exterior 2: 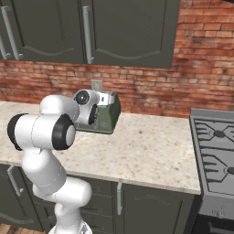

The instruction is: Start the toaster. Once the lever pops up, take the bread to the plate on the dining counter.

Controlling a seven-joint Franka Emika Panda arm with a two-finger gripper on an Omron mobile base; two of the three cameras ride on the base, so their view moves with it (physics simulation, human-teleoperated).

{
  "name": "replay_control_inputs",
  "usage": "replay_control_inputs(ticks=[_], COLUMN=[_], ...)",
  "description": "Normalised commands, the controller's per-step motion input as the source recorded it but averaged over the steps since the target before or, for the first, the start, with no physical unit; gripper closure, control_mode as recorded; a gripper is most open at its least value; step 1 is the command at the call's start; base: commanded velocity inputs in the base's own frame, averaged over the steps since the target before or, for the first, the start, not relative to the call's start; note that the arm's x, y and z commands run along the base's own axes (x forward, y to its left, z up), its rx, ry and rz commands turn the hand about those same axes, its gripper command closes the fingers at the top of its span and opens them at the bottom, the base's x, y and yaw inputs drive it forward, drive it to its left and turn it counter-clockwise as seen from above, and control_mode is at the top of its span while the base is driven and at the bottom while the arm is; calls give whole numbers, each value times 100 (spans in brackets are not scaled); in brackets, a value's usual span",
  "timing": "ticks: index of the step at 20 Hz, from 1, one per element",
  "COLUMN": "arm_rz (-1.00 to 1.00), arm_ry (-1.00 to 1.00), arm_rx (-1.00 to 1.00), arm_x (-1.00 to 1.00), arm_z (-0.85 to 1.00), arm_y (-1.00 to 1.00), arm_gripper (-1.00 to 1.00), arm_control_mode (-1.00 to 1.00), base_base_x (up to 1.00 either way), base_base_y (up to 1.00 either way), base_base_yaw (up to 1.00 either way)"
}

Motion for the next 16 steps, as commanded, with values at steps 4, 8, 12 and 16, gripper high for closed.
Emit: replay_control_inputs(ticks=[4,8,12,16], arm_rz=[0,0,0,0], arm_ry=[0,0,0,0], arm_rx=[0,0,0,0], arm_x=[0,0,0,0], arm_z=[0,0,0,0], arm_y=[0,0,0,0], arm_gripper=[-100,-100,-100,-100], arm_control_mode=[-100,-100,-100,-100], base_base_x=[0,0,0,0], base_base_y=[0,0,0,0], base_base_yaw=[0,0,0,0])
